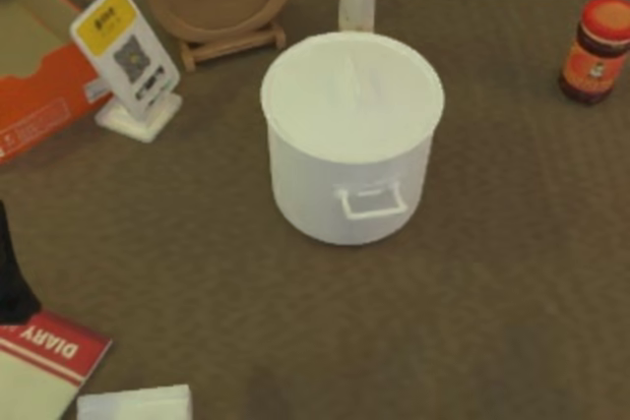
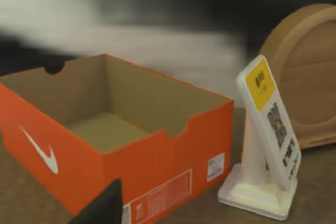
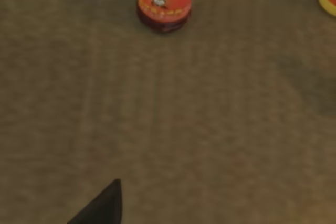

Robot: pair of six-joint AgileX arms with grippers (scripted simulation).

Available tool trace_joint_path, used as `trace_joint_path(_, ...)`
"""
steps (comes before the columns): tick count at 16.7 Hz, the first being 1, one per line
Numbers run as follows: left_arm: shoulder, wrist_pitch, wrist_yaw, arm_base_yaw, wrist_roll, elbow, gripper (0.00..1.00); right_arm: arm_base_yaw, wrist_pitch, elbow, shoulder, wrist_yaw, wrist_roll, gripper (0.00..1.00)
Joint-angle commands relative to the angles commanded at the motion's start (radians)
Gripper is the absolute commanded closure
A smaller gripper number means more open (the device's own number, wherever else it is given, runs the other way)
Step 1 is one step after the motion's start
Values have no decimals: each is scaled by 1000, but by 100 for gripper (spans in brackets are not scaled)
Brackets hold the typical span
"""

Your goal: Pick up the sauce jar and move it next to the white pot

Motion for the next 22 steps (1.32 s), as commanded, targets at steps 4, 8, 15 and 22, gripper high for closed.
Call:
trace_joint_path(4, 0, 0, 0, 0, 0, 0, 0, -12, -190, 475, 382, -21, -80, 0)
trace_joint_path(8, 0, 0, 0, 0, 0, 0, 0, -15, -365, 964, 775, -49, -168, 0)
trace_joint_path(15, 0, 0, 0, 0, 0, 0, 0, 1, -646, 1661, 1414, -104, -319, 0)
trace_joint_path(22, 0, 0, 0, 0, 0, 0, 0, 18, -823, 1993, 1791, -136, -407, 0)
